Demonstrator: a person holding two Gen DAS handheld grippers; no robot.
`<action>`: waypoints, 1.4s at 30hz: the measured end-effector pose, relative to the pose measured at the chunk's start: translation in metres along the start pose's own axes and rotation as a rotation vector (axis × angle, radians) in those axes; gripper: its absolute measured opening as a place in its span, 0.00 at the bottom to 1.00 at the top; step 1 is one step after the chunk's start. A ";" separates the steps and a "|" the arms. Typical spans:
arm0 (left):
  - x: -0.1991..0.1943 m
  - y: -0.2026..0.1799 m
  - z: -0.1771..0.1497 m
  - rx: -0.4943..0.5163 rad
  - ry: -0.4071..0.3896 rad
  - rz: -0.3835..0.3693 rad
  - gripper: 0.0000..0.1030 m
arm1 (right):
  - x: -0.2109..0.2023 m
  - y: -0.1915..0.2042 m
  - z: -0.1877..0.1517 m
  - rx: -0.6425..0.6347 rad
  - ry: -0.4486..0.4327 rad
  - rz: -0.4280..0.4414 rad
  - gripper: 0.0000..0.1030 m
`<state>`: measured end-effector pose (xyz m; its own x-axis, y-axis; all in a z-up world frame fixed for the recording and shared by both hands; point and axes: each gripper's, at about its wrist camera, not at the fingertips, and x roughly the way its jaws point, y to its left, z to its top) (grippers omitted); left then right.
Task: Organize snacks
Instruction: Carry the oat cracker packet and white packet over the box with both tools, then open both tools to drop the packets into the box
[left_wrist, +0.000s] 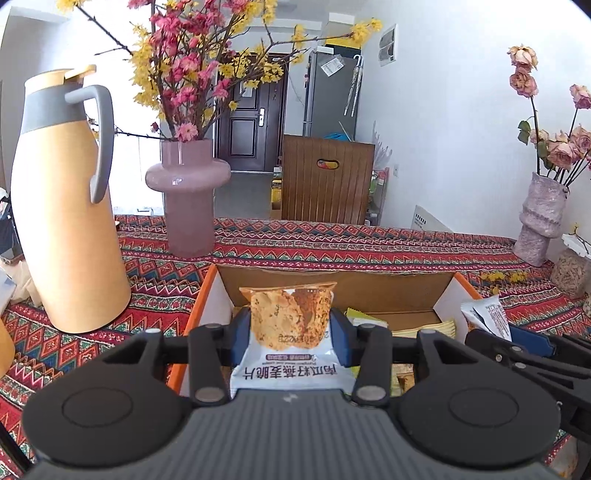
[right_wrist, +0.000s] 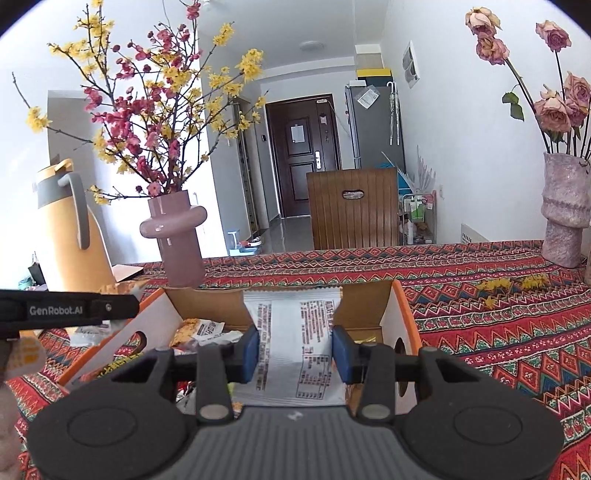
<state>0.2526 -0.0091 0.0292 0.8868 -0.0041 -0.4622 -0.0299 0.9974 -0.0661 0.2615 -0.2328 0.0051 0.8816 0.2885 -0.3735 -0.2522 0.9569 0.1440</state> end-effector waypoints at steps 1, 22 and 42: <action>0.002 0.001 -0.001 -0.003 0.001 0.000 0.44 | 0.001 -0.001 -0.001 0.000 0.000 -0.001 0.39; 0.007 0.007 -0.015 -0.029 -0.026 -0.012 0.54 | 0.011 0.002 -0.012 -0.017 0.017 -0.006 0.41; -0.004 0.009 -0.013 -0.064 -0.065 0.007 1.00 | 0.013 -0.006 -0.012 0.036 -0.002 -0.023 1.00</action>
<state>0.2428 -0.0009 0.0184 0.9146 0.0094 -0.4043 -0.0634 0.9907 -0.1206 0.2693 -0.2348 -0.0119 0.8878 0.2661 -0.3756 -0.2173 0.9616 0.1678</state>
